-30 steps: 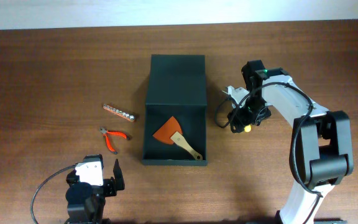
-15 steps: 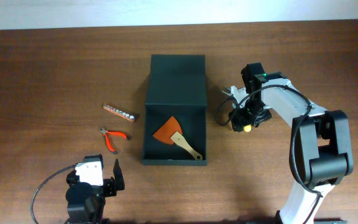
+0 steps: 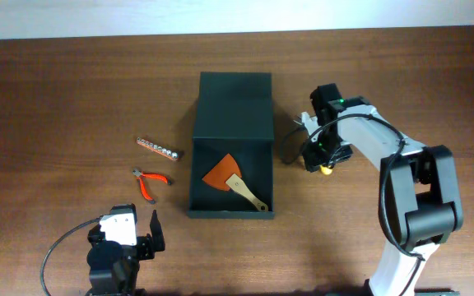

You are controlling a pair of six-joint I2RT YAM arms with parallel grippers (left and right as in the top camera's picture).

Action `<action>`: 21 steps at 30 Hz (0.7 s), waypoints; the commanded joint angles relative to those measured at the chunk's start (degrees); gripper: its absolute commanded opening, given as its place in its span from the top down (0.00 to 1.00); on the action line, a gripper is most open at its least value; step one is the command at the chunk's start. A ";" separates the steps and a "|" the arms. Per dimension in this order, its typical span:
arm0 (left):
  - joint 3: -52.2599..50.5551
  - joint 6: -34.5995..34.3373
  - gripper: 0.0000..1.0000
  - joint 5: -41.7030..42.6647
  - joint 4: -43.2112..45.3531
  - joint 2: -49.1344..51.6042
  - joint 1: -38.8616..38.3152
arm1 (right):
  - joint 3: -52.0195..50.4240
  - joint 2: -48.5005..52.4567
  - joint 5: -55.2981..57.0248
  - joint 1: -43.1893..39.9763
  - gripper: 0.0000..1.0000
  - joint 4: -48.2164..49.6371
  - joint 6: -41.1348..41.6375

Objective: Pack container
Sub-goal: 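Grasp the yellow-black screwdriver handle with the right gripper and lift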

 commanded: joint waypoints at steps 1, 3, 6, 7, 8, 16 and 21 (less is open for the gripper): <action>-0.33 -0.55 0.01 -0.02 0.11 -0.55 0.28 | -0.42 0.57 2.32 2.10 0.46 0.37 0.59; -0.33 -0.55 0.01 -0.02 0.11 -0.55 0.28 | -0.42 0.57 3.54 2.60 0.50 0.31 0.61; -0.33 -0.55 0.01 -0.02 0.11 -0.55 0.28 | -0.42 0.57 4.31 2.69 0.58 0.24 0.63; -0.33 -0.55 0.01 -0.02 0.11 -0.55 0.28 | -0.42 0.57 4.55 2.69 0.59 0.15 0.63; -0.33 -0.55 0.01 -0.02 0.11 -0.55 0.28 | -0.42 0.57 4.57 2.69 0.60 0.07 0.61; -0.33 -0.55 0.01 -0.02 0.11 -0.55 0.28 | -0.39 0.55 4.52 2.69 0.71 -0.24 3.19; -0.33 -0.55 0.01 -0.04 0.11 -0.55 0.28 | 0.52 0.35 4.55 2.69 0.73 -2.60 3.17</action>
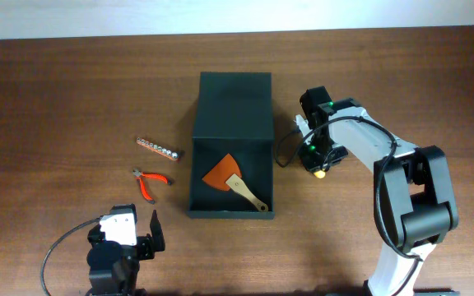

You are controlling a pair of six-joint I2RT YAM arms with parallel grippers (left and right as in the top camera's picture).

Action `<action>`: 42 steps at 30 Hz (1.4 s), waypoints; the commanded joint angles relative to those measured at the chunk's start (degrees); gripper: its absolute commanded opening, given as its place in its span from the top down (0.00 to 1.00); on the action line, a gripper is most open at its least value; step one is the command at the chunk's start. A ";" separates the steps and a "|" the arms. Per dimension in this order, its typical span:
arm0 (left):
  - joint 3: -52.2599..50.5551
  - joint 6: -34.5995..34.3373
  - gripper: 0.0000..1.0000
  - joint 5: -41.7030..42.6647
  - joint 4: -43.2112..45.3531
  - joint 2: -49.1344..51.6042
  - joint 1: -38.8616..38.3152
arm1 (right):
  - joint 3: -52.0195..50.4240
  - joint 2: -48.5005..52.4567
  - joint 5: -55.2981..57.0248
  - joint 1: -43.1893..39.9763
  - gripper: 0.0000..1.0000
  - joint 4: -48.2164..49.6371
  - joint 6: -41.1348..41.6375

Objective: Pack container
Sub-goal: 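Grasp the yellow-black screwdriver handle with the right gripper and lift, then lower the screwdriver into the box and release it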

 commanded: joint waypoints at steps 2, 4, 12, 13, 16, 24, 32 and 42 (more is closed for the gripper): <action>-0.33 -0.55 0.01 -0.02 0.11 -0.55 0.28 | 1.70 0.28 0.87 0.09 0.74 -2.49 0.76; -0.33 -0.55 0.01 -0.02 0.11 -0.55 0.28 | 3.28 0.20 0.87 0.09 0.75 -4.24 0.76; -0.33 -0.55 0.01 -0.02 0.11 -0.55 0.28 | 10.25 -2.40 0.85 0.09 0.77 -11.69 0.79; -0.33 -0.55 0.01 -0.02 0.11 -0.55 0.28 | 11.13 -2.97 0.83 0.09 0.77 -12.79 0.79; -0.33 -0.55 0.01 -0.02 0.11 -0.55 0.28 | 13.51 -5.07 0.57 0.13 0.77 -15.91 0.79; -0.33 -0.55 0.01 -0.02 0.11 -0.55 0.28 | 20.31 -11.47 -2.51 5.44 0.77 -25.57 0.70; -0.33 -0.55 0.01 -0.02 0.11 -0.55 0.28 | 20.83 -15.30 -6.67 19.34 0.77 -25.77 -2.54; -0.33 -0.55 0.01 -0.02 0.11 -0.55 0.28 | 18.97 -11.47 -6.75 29.22 0.77 -18.45 -4.90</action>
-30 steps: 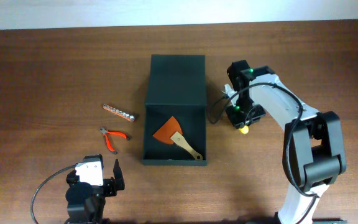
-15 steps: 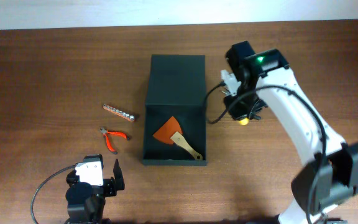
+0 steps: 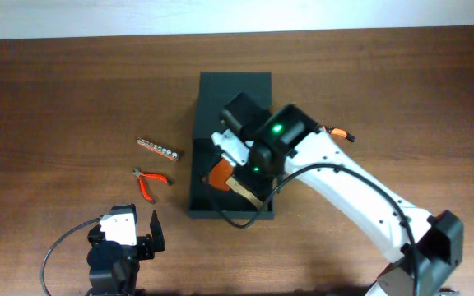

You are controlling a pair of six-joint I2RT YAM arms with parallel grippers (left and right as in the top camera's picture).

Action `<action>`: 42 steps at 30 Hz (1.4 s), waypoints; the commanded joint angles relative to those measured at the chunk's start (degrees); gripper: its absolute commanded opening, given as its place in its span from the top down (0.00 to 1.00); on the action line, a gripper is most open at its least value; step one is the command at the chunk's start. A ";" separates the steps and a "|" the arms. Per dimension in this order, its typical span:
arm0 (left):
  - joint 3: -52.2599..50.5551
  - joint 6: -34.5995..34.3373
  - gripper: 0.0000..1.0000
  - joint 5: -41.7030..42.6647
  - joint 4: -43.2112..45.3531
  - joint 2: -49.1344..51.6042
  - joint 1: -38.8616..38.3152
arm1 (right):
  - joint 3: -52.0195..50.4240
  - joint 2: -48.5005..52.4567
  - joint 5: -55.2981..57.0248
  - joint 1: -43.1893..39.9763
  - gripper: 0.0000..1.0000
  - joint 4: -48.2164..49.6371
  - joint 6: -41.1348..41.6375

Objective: Pack container
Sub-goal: 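Lower the screwdriver into the box and release it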

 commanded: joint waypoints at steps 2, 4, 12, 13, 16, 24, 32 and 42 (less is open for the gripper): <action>-0.33 -0.55 0.01 -0.02 0.11 -0.55 0.28 | -2.62 2.19 -0.61 1.18 0.77 3.04 -0.98; -0.33 -0.55 0.01 -0.02 0.11 -0.55 0.28 | -4.79 2.95 -0.81 1.22 0.77 4.81 -0.98; -0.33 -0.55 0.01 -0.02 0.11 -0.55 0.28 | -16.59 3.87 -0.98 1.22 0.77 17.22 -0.98; -0.33 -0.55 0.01 -0.02 0.11 -0.55 0.28 | -18.23 3.87 -0.98 1.22 0.77 19.02 -0.98; -0.33 -0.55 0.01 -0.02 0.11 -0.55 0.28 | -21.51 3.87 -0.98 1.22 0.77 22.60 -0.98; -0.33 -0.55 0.01 -0.02 0.11 -0.55 0.28 | -23.85 3.87 -0.96 1.22 0.55 26.05 -0.96; -0.33 -0.55 0.01 -0.02 0.11 -0.55 0.28 | -22.62 3.82 -0.98 1.22 0.44 26.62 -0.94; -0.33 -0.55 0.01 -0.02 0.11 -0.55 0.28 | -3.10 -2.23 7.28 -0.61 0.13 13.75 -0.31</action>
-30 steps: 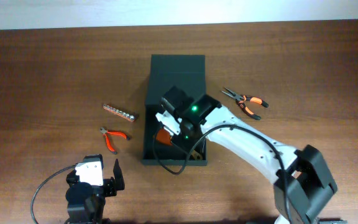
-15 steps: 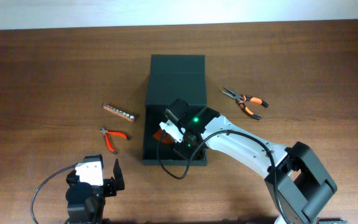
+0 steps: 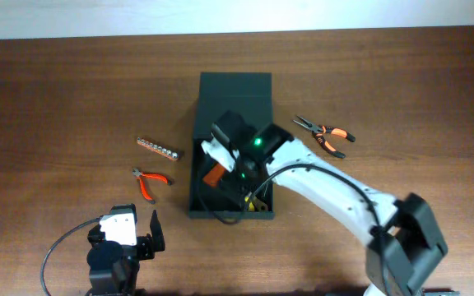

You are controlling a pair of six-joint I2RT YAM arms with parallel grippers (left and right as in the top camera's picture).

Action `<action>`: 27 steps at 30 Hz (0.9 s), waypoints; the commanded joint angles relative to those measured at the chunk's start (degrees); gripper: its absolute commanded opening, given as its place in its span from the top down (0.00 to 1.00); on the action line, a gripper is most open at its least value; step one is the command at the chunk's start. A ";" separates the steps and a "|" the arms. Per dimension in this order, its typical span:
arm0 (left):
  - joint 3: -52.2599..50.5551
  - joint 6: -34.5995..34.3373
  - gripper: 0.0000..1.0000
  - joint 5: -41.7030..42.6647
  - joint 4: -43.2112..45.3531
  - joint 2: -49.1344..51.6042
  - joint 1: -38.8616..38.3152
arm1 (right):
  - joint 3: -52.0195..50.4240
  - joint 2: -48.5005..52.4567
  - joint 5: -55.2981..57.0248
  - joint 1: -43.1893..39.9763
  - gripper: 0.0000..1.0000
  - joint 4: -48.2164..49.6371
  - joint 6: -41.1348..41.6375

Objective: Pack container
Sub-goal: 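Lower the screwdriver into the box and release it, then move the right gripper to the orange-black pliers and grasp them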

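The black box lies open in the middle of the table, its lid folded back. My right gripper reaches down into the box from the right; its wrist hides the fingers, so their state does not show. Under it an orange scraper shows partly, and a yellowish tip shows near the box's front wall. Orange-handled pliers lie right of the box. Small red pliers and a strip of bits lie to its left. My left gripper rests at the front left.
The right arm's white link slants over the table from the front right to the box. A cable curls beside the left arm. The table's far edge runs along the top of the view.
The right gripper has shifted a little left and lower inside the box. The arm now lies further forward, so the orange-handled pliers right of the box show in full.
The right gripper was right of the box, low at the table, with something yellow at its tip. It then stood slightly nearer the box. Later it was over the box above the scraper, and now it is down inside. The left arm stayed still.
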 commanded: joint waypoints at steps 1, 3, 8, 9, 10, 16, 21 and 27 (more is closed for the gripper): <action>-0.33 -0.55 0.01 -0.02 0.11 -0.55 0.28 | 7.08 -6.10 7.93 -2.38 0.07 -3.39 0.00; -0.33 -0.55 0.01 -0.02 0.11 -0.55 0.28 | 9.18 -7.87 9.29 -6.03 0.01 -4.81 -1.29; -0.33 -0.55 0.01 -0.02 0.11 -0.55 0.28 | 14.03 -7.69 1.38 -18.82 0.01 -9.97 -7.23; -0.33 -0.55 0.01 -0.02 0.11 -0.55 0.28 | 14.64 -7.30 0.07 -21.40 0.01 -10.75 -7.54; -0.33 -0.55 0.01 -0.02 0.11 -0.55 0.28 | 15.02 -6.82 -0.70 -23.89 0.01 -11.23 -7.56; -0.33 -0.55 0.01 -0.02 0.11 -0.55 0.28 | 15.34 -3.34 -2.36 -34.99 0.02 -11.61 -10.25; -0.33 -0.55 0.01 -0.02 0.11 -0.55 0.28 | 15.34 2.01 -2.10 -36.70 0.02 -12.13 -13.00; -0.33 -0.55 0.01 -0.02 0.11 -0.55 0.28 | 15.32 9.75 -2.10 -36.70 0.02 -12.96 -16.59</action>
